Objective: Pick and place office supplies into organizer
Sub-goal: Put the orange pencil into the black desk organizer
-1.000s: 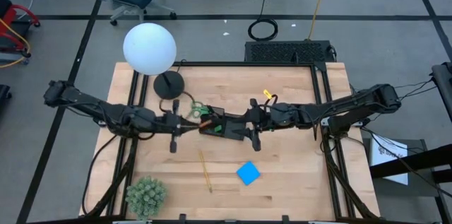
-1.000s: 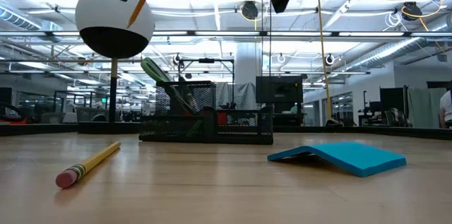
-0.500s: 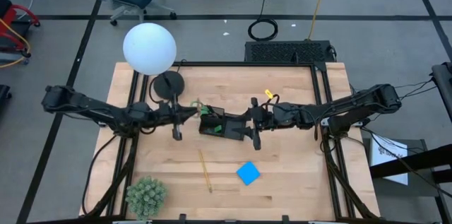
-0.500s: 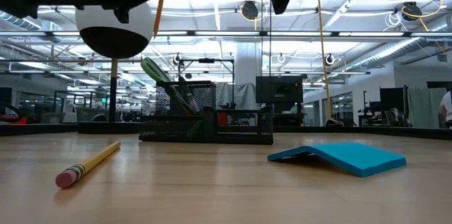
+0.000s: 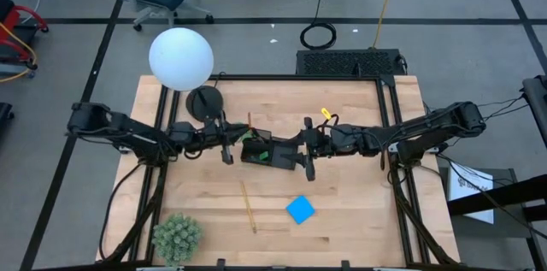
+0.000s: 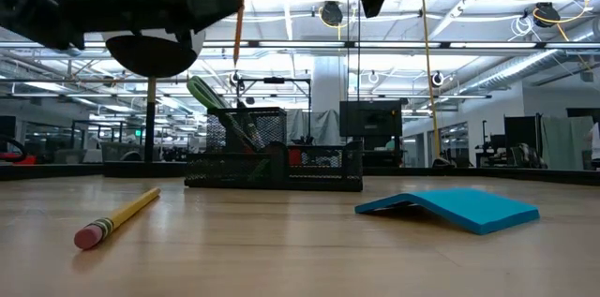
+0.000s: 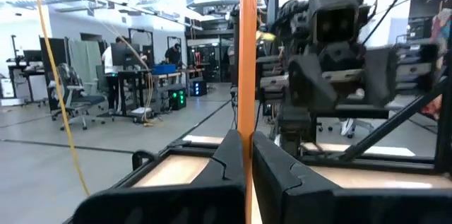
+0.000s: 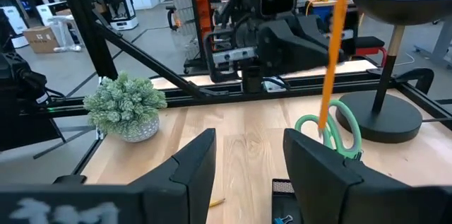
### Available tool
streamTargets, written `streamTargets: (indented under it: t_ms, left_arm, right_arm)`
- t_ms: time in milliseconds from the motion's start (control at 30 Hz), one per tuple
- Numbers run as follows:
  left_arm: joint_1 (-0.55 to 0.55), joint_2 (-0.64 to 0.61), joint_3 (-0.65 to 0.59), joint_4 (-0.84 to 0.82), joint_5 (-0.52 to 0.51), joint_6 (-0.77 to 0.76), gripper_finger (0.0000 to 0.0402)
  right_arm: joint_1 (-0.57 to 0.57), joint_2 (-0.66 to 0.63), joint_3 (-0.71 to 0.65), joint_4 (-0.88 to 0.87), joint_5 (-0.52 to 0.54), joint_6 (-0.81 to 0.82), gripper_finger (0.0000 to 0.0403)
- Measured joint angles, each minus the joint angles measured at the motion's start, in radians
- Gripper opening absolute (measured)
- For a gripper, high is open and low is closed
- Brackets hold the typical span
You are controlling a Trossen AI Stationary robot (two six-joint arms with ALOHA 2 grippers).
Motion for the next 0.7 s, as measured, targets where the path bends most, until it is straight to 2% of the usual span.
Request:
streamTargets:
  t_ms: [200,700]
  left_arm:
    - [0.014,0.106,0.0,0.142,0.012,-0.016,0.0]
    - [0.026,0.296,0.02,0.3,-0.001,-0.039,0.0]
  right_arm:
    - [0.0,0.0,0.0,0.0,-0.001,0.0,0.0155]
    - [0.0,0.0,0.0,-0.001,-0.003,0.0,0.0155]
